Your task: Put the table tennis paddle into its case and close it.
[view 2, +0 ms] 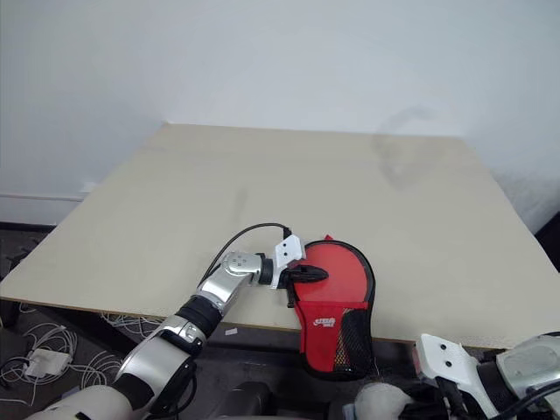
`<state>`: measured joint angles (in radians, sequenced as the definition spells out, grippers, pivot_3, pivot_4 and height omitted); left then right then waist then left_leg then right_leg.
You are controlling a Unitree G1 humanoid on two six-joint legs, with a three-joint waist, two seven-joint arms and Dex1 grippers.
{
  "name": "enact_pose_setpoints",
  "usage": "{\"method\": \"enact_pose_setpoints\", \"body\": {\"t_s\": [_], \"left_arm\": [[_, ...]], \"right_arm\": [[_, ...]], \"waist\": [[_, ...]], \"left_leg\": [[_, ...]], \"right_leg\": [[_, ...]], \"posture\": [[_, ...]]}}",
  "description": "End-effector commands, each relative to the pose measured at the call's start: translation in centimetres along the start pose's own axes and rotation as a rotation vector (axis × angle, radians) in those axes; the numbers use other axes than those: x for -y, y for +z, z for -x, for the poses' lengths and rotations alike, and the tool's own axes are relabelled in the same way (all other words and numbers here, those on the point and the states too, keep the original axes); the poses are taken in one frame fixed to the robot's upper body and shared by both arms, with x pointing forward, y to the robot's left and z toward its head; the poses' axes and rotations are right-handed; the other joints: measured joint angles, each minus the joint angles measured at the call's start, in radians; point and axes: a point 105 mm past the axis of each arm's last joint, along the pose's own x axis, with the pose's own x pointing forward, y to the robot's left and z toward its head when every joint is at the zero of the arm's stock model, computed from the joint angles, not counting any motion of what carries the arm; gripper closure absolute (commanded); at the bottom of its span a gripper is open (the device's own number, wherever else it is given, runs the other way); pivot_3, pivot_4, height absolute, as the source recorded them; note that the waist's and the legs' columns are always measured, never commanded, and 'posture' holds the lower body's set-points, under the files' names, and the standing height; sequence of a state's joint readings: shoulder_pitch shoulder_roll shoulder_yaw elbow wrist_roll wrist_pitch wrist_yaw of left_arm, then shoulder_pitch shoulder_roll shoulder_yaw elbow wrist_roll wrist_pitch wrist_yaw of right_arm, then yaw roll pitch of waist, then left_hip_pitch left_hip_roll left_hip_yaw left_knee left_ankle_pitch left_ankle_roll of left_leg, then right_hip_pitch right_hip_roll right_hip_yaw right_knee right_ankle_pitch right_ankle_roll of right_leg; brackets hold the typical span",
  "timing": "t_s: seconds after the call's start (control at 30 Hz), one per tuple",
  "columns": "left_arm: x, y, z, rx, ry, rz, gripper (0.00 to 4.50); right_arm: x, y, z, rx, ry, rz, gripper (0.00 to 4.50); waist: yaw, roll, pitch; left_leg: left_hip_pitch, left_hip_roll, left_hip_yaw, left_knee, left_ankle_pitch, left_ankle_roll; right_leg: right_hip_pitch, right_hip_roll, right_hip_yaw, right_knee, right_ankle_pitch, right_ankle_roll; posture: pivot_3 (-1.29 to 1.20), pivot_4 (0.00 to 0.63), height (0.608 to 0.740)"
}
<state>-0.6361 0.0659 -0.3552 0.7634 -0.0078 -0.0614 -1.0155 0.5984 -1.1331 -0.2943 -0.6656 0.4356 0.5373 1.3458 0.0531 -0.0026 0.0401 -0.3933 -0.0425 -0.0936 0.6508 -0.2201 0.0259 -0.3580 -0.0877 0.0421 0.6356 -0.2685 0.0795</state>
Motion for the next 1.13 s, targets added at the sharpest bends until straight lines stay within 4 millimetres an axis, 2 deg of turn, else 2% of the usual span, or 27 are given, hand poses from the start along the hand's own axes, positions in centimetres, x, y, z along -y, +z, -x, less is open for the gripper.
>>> {"method": "enact_pose_setpoints", "body": {"t_s": [0.03, 0.1, 0.2, 0.27, 0.4, 0.47, 0.57, 0.73, 0.83, 0.9, 1.03, 1.13], "left_arm": [[0.6, -3.5, 0.5, -0.131, 0.000, 0.048, 4.50], [0.4, -3.4, 0.7, -0.137, 0.007, 0.028, 4.50], [0.0, -2.5, 1.1, -0.119, 0.014, 0.014, 3.92], [-0.4, -1.6, 1.6, -0.097, 0.021, -0.007, 3.31], [-2.4, 0.9, 4.1, -0.047, 0.111, -0.052, 1.86], [-3.6, 2.0, 6.1, -0.016, 0.180, -0.047, 1.17], [-5.2, 3.5, 10.3, 0.031, 0.308, -0.055, 0.13], [-5.6, 5.8, 17.4, 0.142, 0.481, 0.003, 0.03], [-4.8, 5.8, 21.1, 0.145, 0.565, 0.018, 0.03], [-3.9, 5.2, 23.7, 0.148, 0.639, 0.071, 0.03], [-3.3, 3.8, 26.2, 0.110, 0.754, 0.118, 0.03], [-2.7, 2.8, 27.5, 0.090, 0.844, 0.151, 0.03]], "right_arm": [[0.5, 1.0, 0.6, 0.034, -0.003, -0.001, 2.36], [1.4, 1.5, 1.5, 0.045, -0.027, 0.001, 1.69], [4.0, 3.7, 4.1, 0.120, -0.108, 0.021, 0.56], [5.5, 5.3, 5.4, 0.169, -0.162, 0.048, 0.00], [9.1, 8.4, 7.1, 0.290, -0.296, 0.082, 0.00], [10.5, 9.6, 7.2, 0.333, -0.340, 0.090, 0.00], [12.3, 10.7, 6.6, 0.379, -0.401, 0.090, 0.00], [14.6, 12.2, 5.1, 0.454, -0.466, 0.058, 0.00], [15.7, 13.3, 4.3, 0.478, -0.493, 0.071, 0.00], [17.3, 14.3, 4.0, 0.519, -0.536, 0.051, 0.00], [18.9, 15.2, 2.8, 0.549, -0.567, 0.027, 0.00], [19.3, 17.1, 1.6, 0.603, -0.545, 0.018, 0.00]], "waist": [[0.000, 0.000, 0.000], [0.000, 0.000, 0.000], [-0.013, -0.001, 0.000], [-0.019, -0.002, 0.001], [-0.026, -0.003, 0.002], [-0.027, -0.004, 0.003], [-0.028, -0.008, 0.007], [-0.033, -0.007, 0.008], [-0.035, -0.005, 0.009], [-0.045, -0.004, 0.010], [-0.049, -0.003, 0.012], [-0.052, -0.003, 0.012]], "left_leg": [[0.000, 0.000, 0.000, 0.000, 0.000, 0.000], [0.000, 0.000, 0.000, 0.000, 0.000, 0.000], [0.000, 0.001, 0.000, 0.000, 0.000, 0.000], [0.001, 0.001, 0.000, 0.000, 0.000, 0.000], [-0.002, 0.001, 0.000, -0.003, 0.000, 0.000], [-0.003, 0.001, 0.000, -0.005, 0.001, 0.001], [-0.007, 0.002, 0.000, -0.006, 0.003, 0.004], [-0.009, 0.001, 0.001, -0.006, 0.003, 0.004], [-0.008, 0.001, 0.000, -0.006, 0.003, 0.004], [-0.006, 0.001, 0.000, -0.007, 0.002, 0.003], [-0.003, 0.002, 0.001, -0.007, 0.002, -0.002], [-0.002, 0.002, 0.001, -0.008, 0.003, -0.003]], "right_leg": [[0.000, 0.000, 0.000, 0.000, 0.000, 0.000], [0.000, 0.000, 0.000, 0.000, 0.000, 0.000], [0.000, 0.000, 0.001, 0.001, 0.000, 0.000], [-0.001, -0.001, 0.000, 0.001, 0.000, 0.000], [-0.004, 0.000, 0.000, 0.002, 0.002, 0.002], [-0.008, 0.001, 0.002, 0.003, 0.002, 0.002], [-0.015, 0.002, 0.003, 0.005, 0.004, -0.002], [-0.017, 0.000, 0.005, 0.004, 0.006, -0.005], [-0.017, 0.000, 0.005, 0.004, 0.006, -0.005], [-0.016, 0.000, 0.005, 0.005, 0.006, -0.006], [-0.015, 0.002, 0.006, 0.006, 0.007, -0.008], [-0.015, 0.002, 0.006, 0.007, 0.008, -0.009]], "posture": [[0.00, 0.000, 0.734], [0.00, 0.000, 0.734], [0.00, 0.000, 0.734], [0.00, 0.000, 0.734], [0.00, 0.000, 0.734], [0.00, 0.000, 0.734], [0.00, 0.000, 0.734], [0.00, 0.000, 0.734], [0.00, 0.000, 0.734], [0.00, 0.000, 0.734], [0.00, 0.000, 0.734], [0.00, 0.000, 0.734]]}}
